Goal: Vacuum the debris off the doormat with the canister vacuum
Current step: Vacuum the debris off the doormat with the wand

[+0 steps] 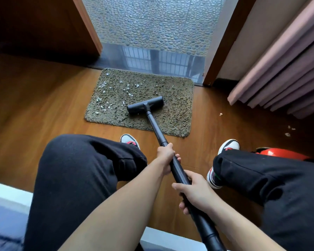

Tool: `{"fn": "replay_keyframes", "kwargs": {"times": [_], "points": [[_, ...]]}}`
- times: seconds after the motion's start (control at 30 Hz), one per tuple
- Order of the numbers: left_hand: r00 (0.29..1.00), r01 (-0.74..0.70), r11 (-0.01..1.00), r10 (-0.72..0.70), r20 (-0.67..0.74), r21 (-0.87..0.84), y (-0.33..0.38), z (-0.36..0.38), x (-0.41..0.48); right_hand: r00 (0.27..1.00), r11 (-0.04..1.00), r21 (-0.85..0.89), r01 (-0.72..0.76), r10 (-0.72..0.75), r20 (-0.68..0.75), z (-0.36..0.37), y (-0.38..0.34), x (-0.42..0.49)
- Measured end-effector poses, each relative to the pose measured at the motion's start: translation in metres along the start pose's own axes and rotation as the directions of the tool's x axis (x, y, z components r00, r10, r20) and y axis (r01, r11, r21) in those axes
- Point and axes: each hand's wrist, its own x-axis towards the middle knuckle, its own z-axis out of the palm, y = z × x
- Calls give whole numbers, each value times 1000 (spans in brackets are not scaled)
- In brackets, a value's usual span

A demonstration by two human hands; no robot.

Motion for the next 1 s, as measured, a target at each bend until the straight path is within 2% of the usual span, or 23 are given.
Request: {"fn": "replay_keyframes", "kwargs": {"times": [0.33,1.0], "points": [[1000,-10,996,7,-26,-84,55,-14,37,1000,999,-36,26,-26,-16,15,-44,51],[996,-56,993,49,-75,-102,157,-50,102,997,996,-45,78,-78,5,47,-132,135]]}}
